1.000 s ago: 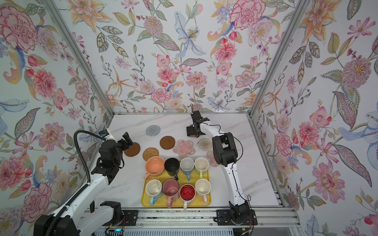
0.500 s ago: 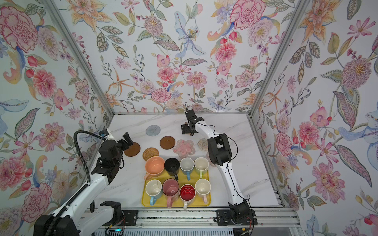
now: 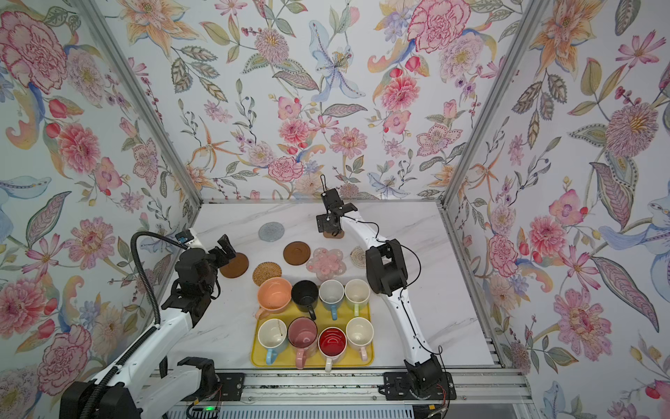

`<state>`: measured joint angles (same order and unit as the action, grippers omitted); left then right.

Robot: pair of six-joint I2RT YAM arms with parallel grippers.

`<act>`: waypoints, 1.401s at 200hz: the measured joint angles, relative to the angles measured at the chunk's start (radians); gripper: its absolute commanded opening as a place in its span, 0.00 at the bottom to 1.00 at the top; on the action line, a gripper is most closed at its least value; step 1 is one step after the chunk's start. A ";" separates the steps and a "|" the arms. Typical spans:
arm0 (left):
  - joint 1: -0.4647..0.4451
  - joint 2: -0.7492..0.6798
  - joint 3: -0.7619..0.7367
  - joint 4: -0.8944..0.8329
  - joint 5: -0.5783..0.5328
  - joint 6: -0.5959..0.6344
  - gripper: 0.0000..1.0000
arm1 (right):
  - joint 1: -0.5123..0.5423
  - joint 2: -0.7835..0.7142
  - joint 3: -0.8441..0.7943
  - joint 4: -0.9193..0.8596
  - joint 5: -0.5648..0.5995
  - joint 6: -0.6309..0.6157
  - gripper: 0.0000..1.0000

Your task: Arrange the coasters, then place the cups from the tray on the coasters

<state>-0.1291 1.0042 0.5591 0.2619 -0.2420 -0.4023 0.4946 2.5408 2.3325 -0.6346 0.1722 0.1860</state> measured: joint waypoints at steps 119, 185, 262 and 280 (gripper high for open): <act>0.000 0.000 0.000 0.000 0.003 0.000 0.99 | 0.009 0.098 0.068 -0.009 -0.005 -0.037 0.99; 0.000 0.000 0.000 0.000 0.003 -0.008 0.99 | 0.009 0.127 0.121 -0.005 0.005 -0.058 0.99; 0.000 0.018 0.007 -0.009 0.006 -0.008 0.99 | 0.008 0.147 0.121 -0.005 0.026 -0.054 0.98; 0.000 0.018 0.014 -0.009 0.008 -0.008 0.99 | 0.004 0.147 0.121 -0.006 0.031 -0.047 0.97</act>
<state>-0.1291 1.0222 0.5732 0.2531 -0.2344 -0.4099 0.4988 2.6877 2.4535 -0.6411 0.2035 0.1390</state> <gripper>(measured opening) 0.989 0.976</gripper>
